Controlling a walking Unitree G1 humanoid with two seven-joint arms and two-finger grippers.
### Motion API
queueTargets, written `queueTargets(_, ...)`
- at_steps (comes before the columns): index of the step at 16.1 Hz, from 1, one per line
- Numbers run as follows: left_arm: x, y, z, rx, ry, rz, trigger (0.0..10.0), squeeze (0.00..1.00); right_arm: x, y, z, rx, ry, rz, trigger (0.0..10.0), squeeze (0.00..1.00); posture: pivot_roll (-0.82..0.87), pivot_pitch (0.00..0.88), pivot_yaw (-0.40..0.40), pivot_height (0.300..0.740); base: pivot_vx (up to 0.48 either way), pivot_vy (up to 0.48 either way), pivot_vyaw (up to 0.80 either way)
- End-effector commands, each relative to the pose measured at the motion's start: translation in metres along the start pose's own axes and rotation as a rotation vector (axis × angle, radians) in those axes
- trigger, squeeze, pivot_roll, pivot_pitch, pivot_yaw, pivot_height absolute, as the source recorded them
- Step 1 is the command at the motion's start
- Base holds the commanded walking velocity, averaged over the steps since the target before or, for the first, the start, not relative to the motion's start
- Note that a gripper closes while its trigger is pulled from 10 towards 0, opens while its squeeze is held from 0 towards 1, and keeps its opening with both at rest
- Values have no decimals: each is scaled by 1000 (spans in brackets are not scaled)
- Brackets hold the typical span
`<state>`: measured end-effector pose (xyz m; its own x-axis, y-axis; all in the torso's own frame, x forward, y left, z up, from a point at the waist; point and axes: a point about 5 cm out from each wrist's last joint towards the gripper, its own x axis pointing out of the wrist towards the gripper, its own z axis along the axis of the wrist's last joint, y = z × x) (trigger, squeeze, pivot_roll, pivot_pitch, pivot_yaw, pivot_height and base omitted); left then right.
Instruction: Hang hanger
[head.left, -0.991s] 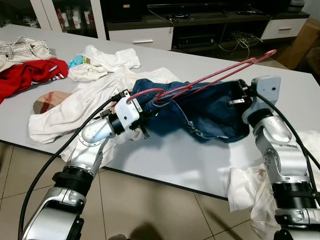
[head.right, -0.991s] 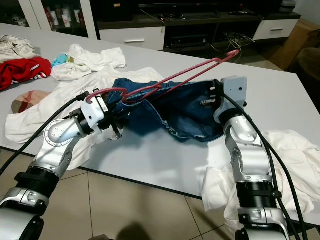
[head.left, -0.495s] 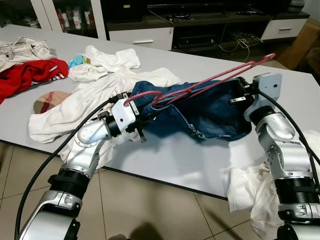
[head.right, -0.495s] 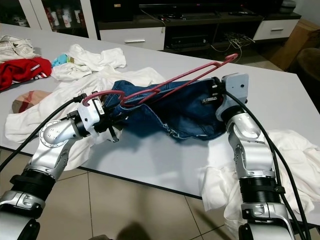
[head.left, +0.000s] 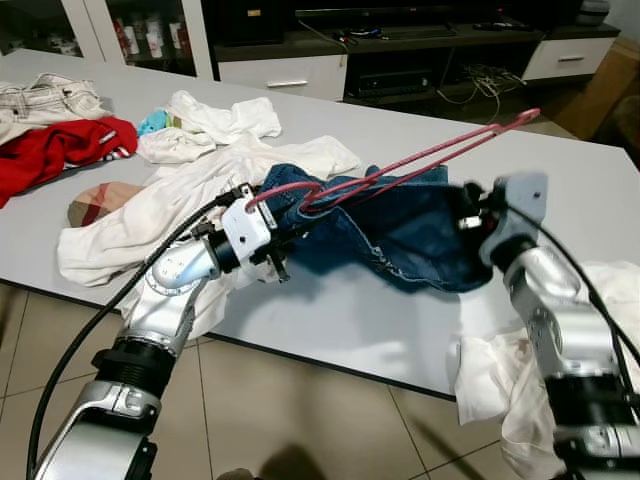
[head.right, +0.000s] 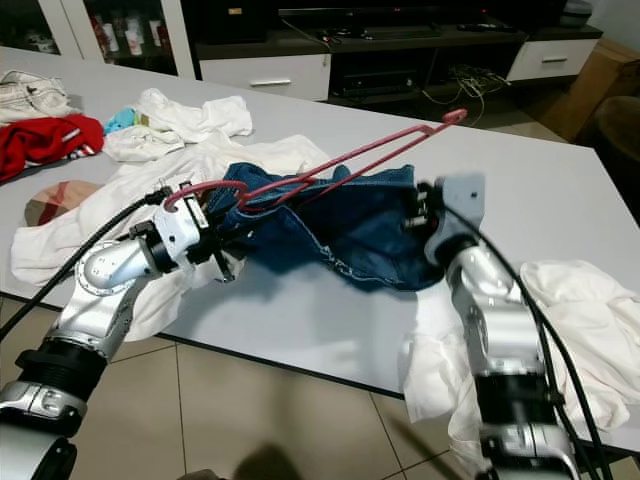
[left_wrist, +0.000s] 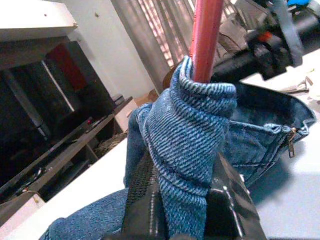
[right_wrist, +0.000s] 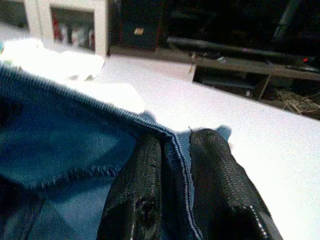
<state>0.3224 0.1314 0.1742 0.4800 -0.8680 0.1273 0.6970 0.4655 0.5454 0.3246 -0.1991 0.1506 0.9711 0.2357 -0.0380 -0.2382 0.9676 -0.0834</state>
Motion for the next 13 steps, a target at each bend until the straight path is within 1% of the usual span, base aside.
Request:
queueTargets(1, 2, 8, 5, 32, -20, 28, 0, 0, -5, -2, -4, -46, 33, 8, 10000, 0, -65, 0, -38, 740, 0, 0, 0)
queueTargets(2, 2, 8, 6, 34, -21, 31, 0, 0, -7, -1, -6, -52, 42, 12, 10000, 0, -65, 0, -38, 740, 0, 0, 0)
queueTargets(3, 3, 10, 7, 38, -23, 38, 0, 0, -13, 1, -14, -72, 73, 28, 10000, 0, -72, 0, -36, 740, 0, 0, 0)
queueTargets(5, 3, 11, 7, 40, -24, 42, 0, 0, -17, 3, -21, -98, 98, 38, 10000, 0, -72, 0, -36, 740, 0, 0, 0)
queueTargets(7, 5, 11, 7, 43, -28, 43, 0, 0, -23, 4, -30, -163, 139, 39, 10000, 0, -72, 0, -36, 740, 0, 0, 0)
queueTargets(10, 5, 12, 8, 46, -31, 46, 0, 0, -25, 0, -40, -247, 183, 6, 10000, 0, -77, 0, -34, 740, 0, 0, 0)
queueTargets(13, 5, 13, 8, 49, -30, 49, 0, 0, -25, -2, -50, -297, 227, -22, 10000, 0, -72, 0, -34, 740, 0, 0, 0)
